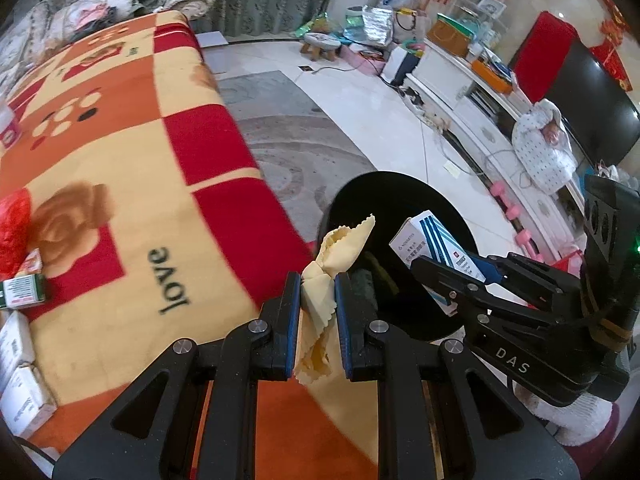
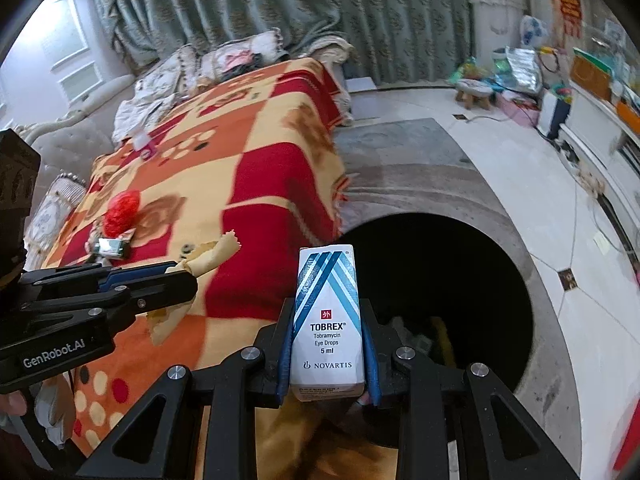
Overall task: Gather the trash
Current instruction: 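Carry the beige cloth and Tobrex box toward the black bin, then open both tools over the black bin to drop cloth and box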
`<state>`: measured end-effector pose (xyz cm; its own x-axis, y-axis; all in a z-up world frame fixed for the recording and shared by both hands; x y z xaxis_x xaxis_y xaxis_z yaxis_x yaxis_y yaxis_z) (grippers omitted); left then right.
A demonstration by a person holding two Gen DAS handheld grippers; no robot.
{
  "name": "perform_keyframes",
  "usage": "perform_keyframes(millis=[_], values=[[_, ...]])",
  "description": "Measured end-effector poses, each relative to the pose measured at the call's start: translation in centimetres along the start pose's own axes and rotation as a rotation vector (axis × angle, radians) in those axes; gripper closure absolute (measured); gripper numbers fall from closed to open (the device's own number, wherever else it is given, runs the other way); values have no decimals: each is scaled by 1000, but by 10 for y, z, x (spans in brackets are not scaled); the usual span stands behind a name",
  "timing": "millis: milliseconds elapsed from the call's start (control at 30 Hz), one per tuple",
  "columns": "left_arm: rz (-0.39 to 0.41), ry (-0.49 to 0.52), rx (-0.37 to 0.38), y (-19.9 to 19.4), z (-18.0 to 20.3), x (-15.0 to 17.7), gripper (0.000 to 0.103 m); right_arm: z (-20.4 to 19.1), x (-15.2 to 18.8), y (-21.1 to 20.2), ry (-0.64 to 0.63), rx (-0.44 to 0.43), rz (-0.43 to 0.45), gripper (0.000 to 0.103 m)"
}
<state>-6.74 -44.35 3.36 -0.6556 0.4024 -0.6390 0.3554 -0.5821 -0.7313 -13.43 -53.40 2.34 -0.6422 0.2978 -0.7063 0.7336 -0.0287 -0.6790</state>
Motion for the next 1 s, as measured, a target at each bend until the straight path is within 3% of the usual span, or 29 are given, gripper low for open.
perform_keyframes(millis=[333,833,1000], values=[[-17,17,21,19,19,-3,88,29,7,-2,50,31,-12,75],[-39,-55,106,42,25,-9,88,47,16,12,78,49,-50,75],[-24,-66,124,44,28,-12,82,52,19,15,92,59,-56,75]])
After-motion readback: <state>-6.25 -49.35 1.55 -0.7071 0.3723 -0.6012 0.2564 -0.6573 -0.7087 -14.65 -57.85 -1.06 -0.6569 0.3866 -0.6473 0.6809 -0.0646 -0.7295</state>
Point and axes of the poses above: each gripper's, at about its wrist camera, not at the fingertips, and y roughly the way its jaws point, z to its right, x to its underside, the point moved 5 cm from there along y, roughly the way its jaws point, and after that the axes turned 10 degrees about z, right-handed, at the moved point
